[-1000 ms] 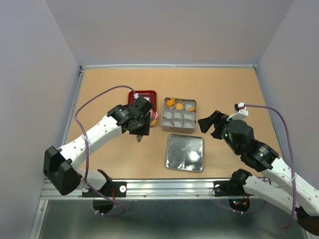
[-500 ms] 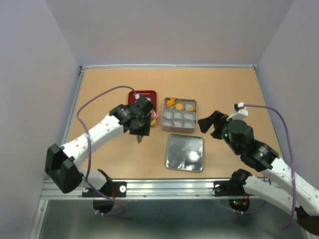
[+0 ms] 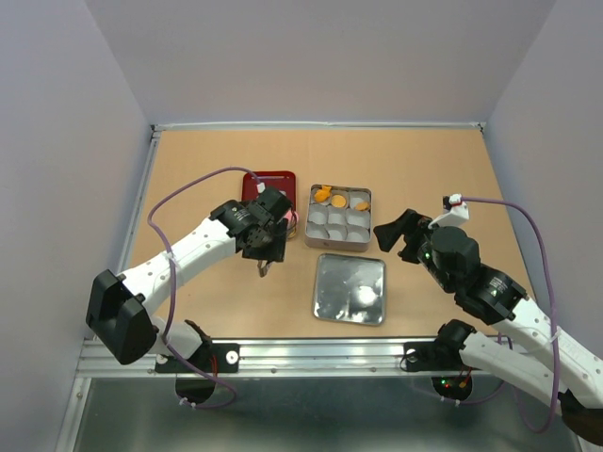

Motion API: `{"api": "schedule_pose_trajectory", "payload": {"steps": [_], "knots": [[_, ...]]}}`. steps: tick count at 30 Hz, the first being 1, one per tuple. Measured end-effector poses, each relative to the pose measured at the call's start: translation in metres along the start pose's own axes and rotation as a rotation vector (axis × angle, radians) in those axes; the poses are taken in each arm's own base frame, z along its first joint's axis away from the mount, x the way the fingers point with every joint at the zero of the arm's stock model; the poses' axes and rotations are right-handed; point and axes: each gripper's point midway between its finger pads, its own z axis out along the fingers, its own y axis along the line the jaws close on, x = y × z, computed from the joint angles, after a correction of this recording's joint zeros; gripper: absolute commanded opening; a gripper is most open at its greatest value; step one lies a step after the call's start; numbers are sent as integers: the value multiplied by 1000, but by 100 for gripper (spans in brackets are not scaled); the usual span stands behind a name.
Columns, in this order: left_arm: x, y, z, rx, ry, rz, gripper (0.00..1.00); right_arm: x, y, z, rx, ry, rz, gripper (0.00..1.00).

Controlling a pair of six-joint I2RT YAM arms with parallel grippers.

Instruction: Pack the cookies

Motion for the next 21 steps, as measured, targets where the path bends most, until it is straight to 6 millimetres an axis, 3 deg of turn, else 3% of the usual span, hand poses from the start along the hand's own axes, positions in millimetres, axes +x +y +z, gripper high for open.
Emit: {"api": "schedule_pose_trajectory", "payload": {"steps": [6, 13, 21], "knots": [[1, -5, 2, 29, 5, 1, 56, 0, 0, 0, 0, 0, 0, 100], [8, -10, 7, 48, 21, 11, 45, 0, 0, 0, 0, -1, 1, 100], [9, -10, 9, 35, 28, 16, 42, 4, -3, 1, 6, 6, -3, 99]]}}
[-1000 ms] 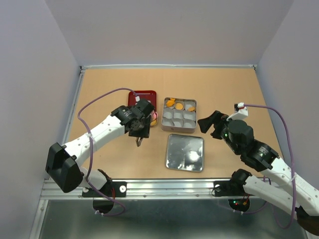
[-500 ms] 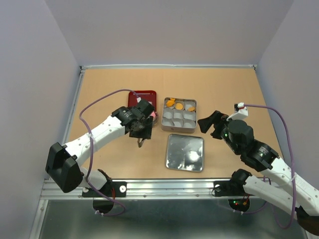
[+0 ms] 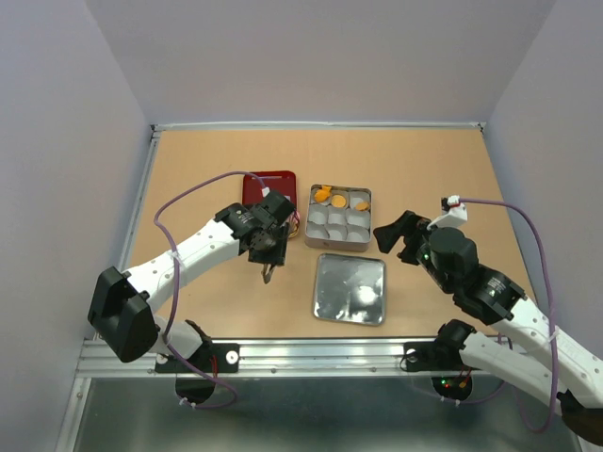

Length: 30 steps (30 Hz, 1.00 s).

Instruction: Pack the cookies

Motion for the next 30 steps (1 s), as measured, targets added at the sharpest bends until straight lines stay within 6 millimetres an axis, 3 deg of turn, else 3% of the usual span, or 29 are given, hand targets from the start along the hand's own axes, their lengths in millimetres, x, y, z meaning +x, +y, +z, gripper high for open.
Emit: {"api": "schedule_pose_trajectory", "payload": {"steps": [7, 18, 22, 30], "knots": [[-11, 1, -13, -20, -27, 1, 41, 2, -1, 1, 4, 4, 0, 100], [-53, -9, -55, -14, -128, -5, 40, 2, -1, 1, 4, 3, 4, 100], [-72, -19, -61, -1, -150, -2, 39, 1, -1, 0, 3, 2, 5, 100], [-91, -41, -62, 32, -165, 23, 37, 1, -1, 0, 3, 2, 4, 100]]}}
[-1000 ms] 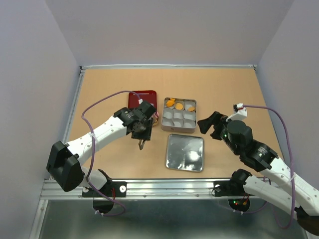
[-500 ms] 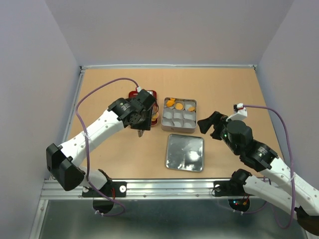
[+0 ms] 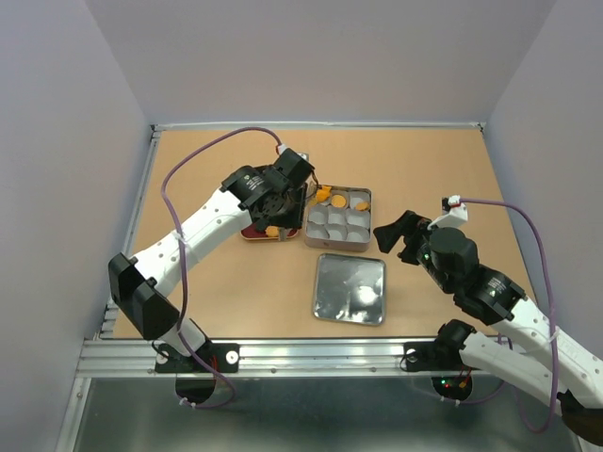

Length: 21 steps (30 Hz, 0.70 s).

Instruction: Pack the cookies

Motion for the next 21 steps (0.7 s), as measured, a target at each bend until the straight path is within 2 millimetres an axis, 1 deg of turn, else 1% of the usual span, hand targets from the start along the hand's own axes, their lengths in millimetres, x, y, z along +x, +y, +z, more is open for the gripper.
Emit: {"api": "schedule_pose_trajectory", "payload": {"steps": [4, 9, 12, 16, 21], "knots": [[7, -11, 5, 16, 19, 29, 36, -1, 0, -1, -4, -4, -1, 100], [14, -20, 19, 7, 51, 57, 36, -2, 1, -2, -8, -8, -2, 100], [13, -20, 26, -8, 43, 58, 38, -2, 0, -2, -7, -8, -5, 99], [10, -17, 31, -29, 24, 56, 44, -2, 0, -2, -7, -8, -10, 100], [11, -17, 38, -36, 23, 58, 44, -2, 0, -2, -7, -8, -11, 100]]}}
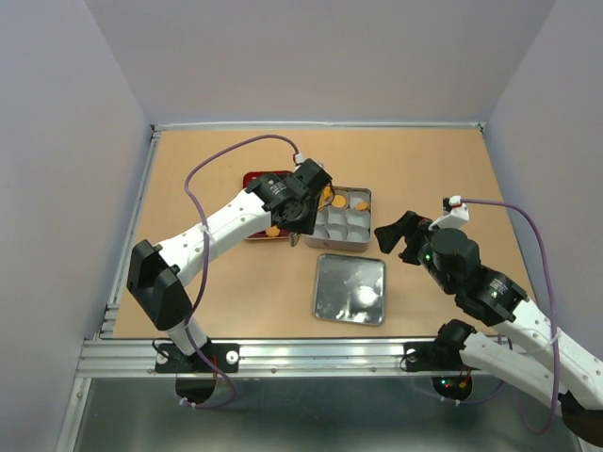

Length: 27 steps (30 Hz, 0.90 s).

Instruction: Pack the cookies

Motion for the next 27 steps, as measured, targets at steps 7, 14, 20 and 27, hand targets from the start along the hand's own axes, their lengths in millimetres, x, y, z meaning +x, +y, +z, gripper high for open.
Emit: {"api": "schedule_pose_trajectory", "payload": {"steps": [7, 14, 20, 27], "knots": [[3, -2, 5, 1, 4, 5, 44, 0, 0, 0, 0, 0, -2, 100], [8, -2, 8, 1, 13, 6, 49, 0, 0, 0, 0, 0, -2, 100], [14, -2, 8, 6, 21, 7, 49, 0, 0, 0, -1, 0, -2, 100], [19, 0, 7, 6, 28, 3, 52, 0, 0, 0, -2, -1, -1, 100]]}}
